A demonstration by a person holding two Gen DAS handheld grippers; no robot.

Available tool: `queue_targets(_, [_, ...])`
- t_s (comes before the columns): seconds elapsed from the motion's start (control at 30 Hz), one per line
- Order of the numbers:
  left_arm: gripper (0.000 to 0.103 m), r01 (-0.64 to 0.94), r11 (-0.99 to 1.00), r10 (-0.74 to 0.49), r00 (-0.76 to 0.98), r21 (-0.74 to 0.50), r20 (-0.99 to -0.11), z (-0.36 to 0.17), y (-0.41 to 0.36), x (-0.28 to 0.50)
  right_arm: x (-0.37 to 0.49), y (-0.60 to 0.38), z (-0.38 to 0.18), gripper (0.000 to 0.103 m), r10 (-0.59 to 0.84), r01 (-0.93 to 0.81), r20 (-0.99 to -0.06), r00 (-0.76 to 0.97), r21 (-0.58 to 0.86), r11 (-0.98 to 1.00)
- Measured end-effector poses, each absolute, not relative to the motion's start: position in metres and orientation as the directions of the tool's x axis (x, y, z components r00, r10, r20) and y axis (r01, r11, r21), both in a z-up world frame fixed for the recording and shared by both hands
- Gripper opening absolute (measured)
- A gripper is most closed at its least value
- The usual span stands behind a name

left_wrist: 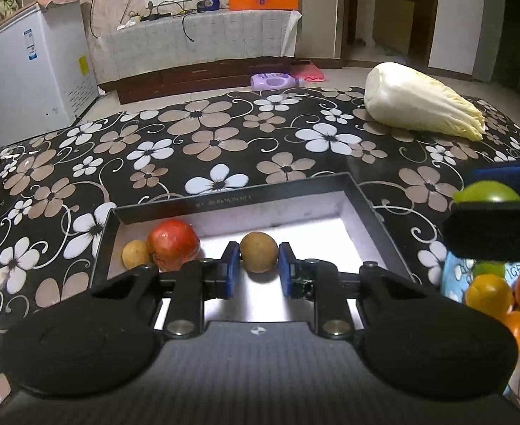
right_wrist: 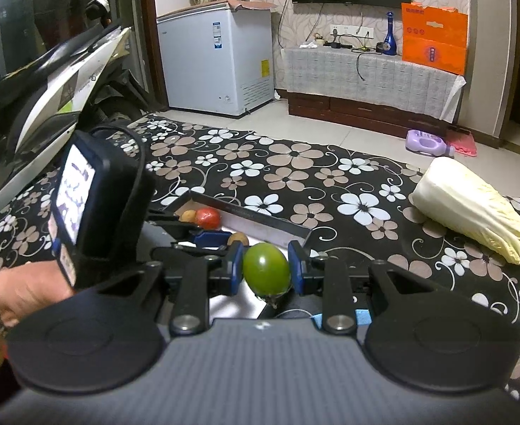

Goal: Organize fruits
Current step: 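Lift both held fruits from the tray toward the blue plate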

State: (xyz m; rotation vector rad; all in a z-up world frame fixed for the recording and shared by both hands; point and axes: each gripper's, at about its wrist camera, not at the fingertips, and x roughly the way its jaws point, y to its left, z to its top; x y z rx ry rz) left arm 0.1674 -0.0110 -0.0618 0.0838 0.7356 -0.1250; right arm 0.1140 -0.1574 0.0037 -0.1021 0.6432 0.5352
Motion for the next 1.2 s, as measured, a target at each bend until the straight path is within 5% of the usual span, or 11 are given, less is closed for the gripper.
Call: queue_targets(1.2, [0.028, 0.093, 0.996, -0.059, 0.726, 0.013, -0.685, -0.03, -0.006, 0.052, 0.063, -0.159, 0.001, 0.031, 0.502, -0.492, -0.568, 0.652, 0.186, 0.85])
